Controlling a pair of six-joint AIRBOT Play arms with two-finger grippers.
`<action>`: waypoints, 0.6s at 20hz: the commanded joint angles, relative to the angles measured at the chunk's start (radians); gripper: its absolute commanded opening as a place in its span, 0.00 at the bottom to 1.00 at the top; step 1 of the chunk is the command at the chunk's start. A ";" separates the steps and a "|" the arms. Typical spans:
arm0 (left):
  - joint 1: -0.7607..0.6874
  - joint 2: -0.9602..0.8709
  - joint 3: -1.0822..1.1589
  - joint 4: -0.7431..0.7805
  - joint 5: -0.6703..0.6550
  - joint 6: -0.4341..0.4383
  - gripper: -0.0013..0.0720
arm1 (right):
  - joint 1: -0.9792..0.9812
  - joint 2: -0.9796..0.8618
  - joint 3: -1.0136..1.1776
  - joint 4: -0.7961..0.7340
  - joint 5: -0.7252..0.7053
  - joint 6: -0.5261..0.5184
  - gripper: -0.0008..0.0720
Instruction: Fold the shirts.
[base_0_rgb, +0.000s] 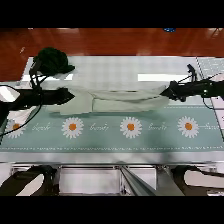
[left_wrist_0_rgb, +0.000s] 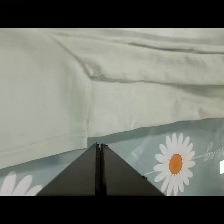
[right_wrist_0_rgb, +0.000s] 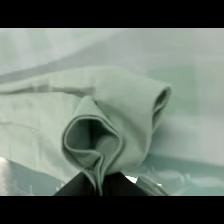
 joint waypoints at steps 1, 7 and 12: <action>-0.105 -0.043 0.019 -0.064 0.076 0.043 0.04 | -0.001 0.257 -0.039 -0.171 0.042 0.049 0.05; -0.408 -0.468 0.367 -0.063 0.031 0.012 0.04 | 0.000 0.718 -0.156 -0.172 0.135 0.154 0.05; -0.648 -0.852 0.780 -0.063 -0.136 -0.184 0.04 | 0.000 0.892 -0.161 -0.138 0.186 0.225 0.05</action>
